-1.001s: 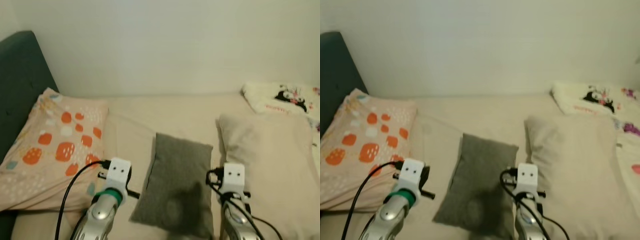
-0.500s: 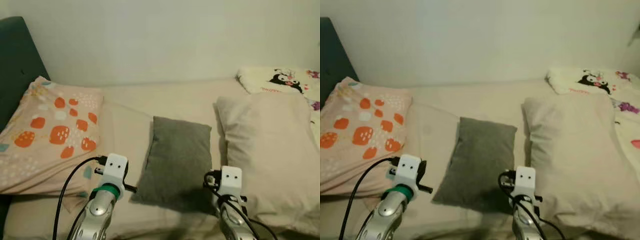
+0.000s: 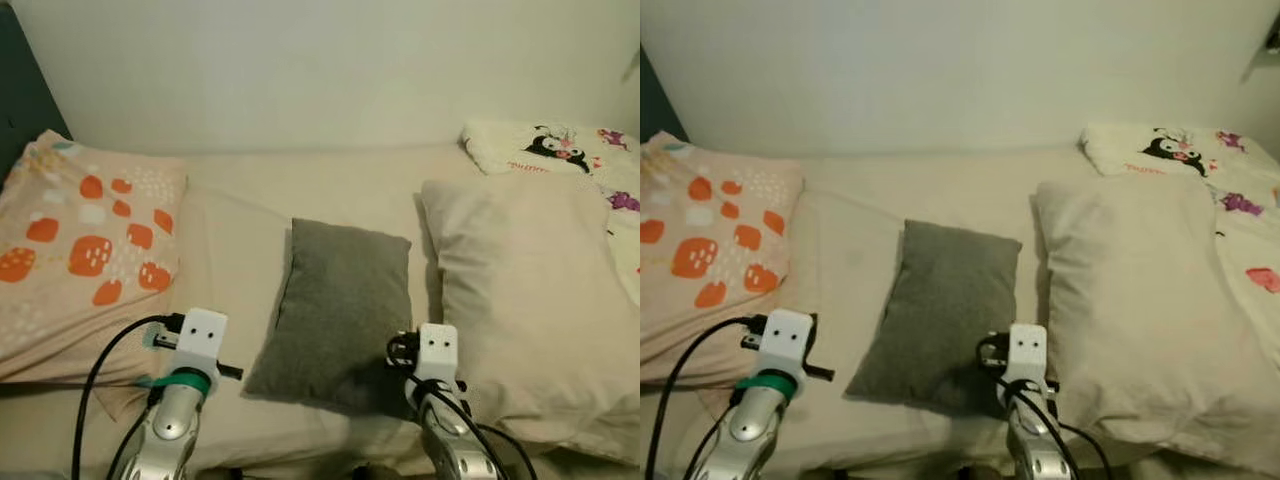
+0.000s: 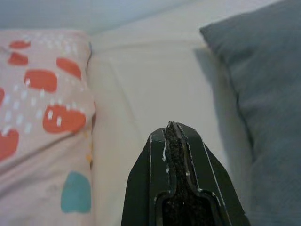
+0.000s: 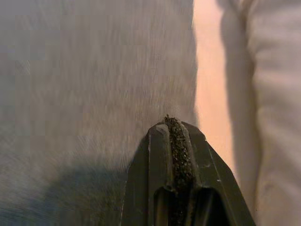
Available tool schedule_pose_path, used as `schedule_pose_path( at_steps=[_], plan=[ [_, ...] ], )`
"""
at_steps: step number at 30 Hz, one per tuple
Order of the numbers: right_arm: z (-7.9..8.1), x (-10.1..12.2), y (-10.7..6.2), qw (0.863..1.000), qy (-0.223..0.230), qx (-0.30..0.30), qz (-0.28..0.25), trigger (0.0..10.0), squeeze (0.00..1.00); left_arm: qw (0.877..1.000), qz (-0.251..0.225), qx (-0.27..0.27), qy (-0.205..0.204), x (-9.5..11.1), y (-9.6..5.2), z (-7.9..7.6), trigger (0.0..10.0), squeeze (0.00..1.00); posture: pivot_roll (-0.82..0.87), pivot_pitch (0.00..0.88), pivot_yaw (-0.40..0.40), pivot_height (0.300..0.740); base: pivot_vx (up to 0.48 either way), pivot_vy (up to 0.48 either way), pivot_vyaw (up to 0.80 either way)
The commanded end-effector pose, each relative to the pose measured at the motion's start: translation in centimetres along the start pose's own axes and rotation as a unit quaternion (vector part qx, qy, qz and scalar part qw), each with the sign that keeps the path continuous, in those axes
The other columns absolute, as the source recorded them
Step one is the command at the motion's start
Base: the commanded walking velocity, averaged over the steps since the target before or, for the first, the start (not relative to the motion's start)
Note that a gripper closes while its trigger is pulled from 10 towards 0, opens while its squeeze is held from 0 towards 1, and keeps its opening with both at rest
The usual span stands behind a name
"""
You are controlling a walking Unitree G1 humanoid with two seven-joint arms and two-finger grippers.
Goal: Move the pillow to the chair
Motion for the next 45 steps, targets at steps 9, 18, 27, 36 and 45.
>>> schedule_pose_path(
  at_steps=[9,18,27,36,45],
  plan=[
    [1.8,0.4,0.5,0.999,0.033,0.032,-0.003,10.0,0.0,0.999,-0.02,0.019,-0.045,-0.1,0.4,1.7,10.0,0.0,-0.01,0.113,0.034,0.591,0.0,0.0,0.0],
    [2.3,1.9,1.5,0.997,0.063,0.047,-0.011,10.0,0.0,0.997,-0.045,0.058,-0.022,0.3,2.1,4.5,10.0,0.65,-0.02,0.147,0.033,0.591,0.0,0.0,0.0],
    [2.5,3.9,2.5,0.982,0.18,0.055,-0.019,10.0,0.0,0.991,-0.033,0.016,-0.131,-0.7,3.2,4.0,10.0,1.0,-0.04,0.187,0.02,0.591,0.0,0.0,0.0],
    [3.2,3.9,3.4,0.937,0.341,0.068,0.024,10.0,1.0,0.966,-0.002,-0.025,-0.255,-2.5,4.3,3.5,10.0,1.0,-0.06,0.244,0.033,0.591,0.0,0.0,0.0],
    [4.3,4.3,3.1,0.892,0.438,0.111,0.021,10.0,1.0,0.946,-0.001,-0.019,-0.324,-2.9,4.9,4.5,10.0,1.0,-0.09,0.286,0.075,0.591,0.0,0.0,0.0]
  ],
)
Point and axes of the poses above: a point about 5 cm out from each wrist's last joint towards the gripper, its own y axis pointing out of the wrist towards the gripper, its own x axis along the axis of the wrist's last joint, z = x × y, the point moved 3 cm from there along y, pointing out of the wrist towards the gripper, and after that the axes turned 1 degree about -y, right-handed, at the moved point
